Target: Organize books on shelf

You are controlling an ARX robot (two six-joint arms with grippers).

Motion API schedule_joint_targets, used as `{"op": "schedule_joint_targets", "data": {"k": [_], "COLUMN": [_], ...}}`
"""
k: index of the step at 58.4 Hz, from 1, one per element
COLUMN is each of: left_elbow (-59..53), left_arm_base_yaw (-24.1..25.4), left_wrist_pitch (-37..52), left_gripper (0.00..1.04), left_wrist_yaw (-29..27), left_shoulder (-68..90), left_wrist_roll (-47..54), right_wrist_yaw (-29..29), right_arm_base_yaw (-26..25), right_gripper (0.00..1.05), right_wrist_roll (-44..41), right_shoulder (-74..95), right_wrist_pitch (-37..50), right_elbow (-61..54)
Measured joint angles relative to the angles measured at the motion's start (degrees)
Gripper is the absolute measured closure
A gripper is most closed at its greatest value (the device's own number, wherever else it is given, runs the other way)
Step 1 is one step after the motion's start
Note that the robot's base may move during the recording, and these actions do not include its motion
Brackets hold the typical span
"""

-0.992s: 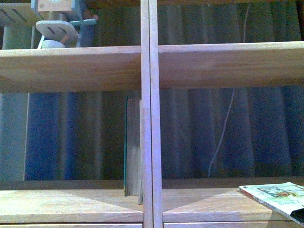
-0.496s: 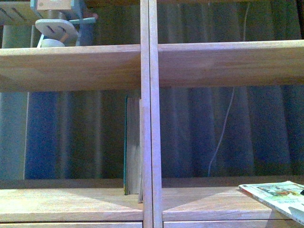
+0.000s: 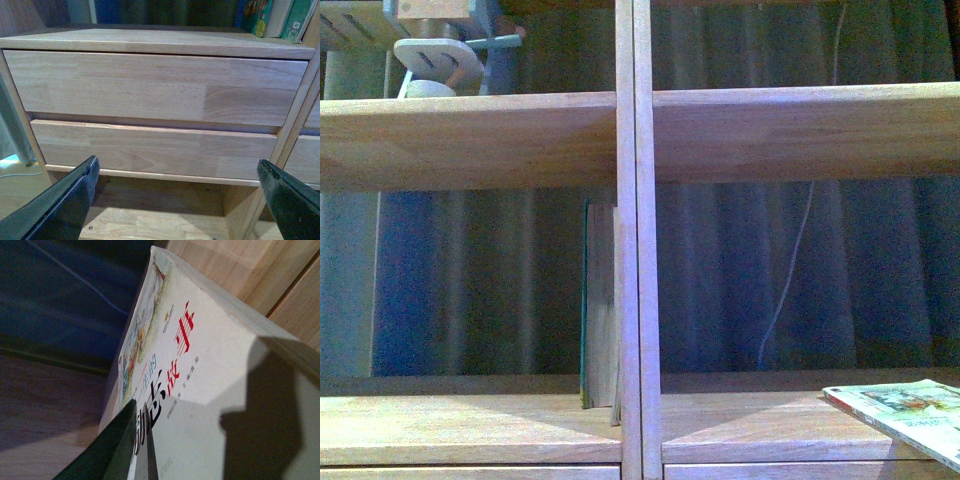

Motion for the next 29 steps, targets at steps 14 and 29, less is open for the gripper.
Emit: {"op": "schedule_joint_targets", "data": {"k": [14, 29], "left_elbow": [0.0, 0.0], "left_arm_base_yaw": [0.0, 15.93], "left_wrist_pitch": [0.0, 24.11], "left_gripper": [0.07, 0.07], "left_wrist_yaw": [0.0, 28.89], "left_shoulder": [0.0, 9.29], "left_wrist_roll": [0.0, -14.64], "right_wrist_yaw": [-1.53, -5.86], "right_arm_base_yaw": [0.09, -0.57], "right_gripper": [0.97, 0.97], "right_wrist_roll": [0.42, 0.59], "right_shoulder": [-1.64, -7.39], "right_wrist_pitch": [4.07, 6.05], "right_elbow": [-1.92, -4.92]}}
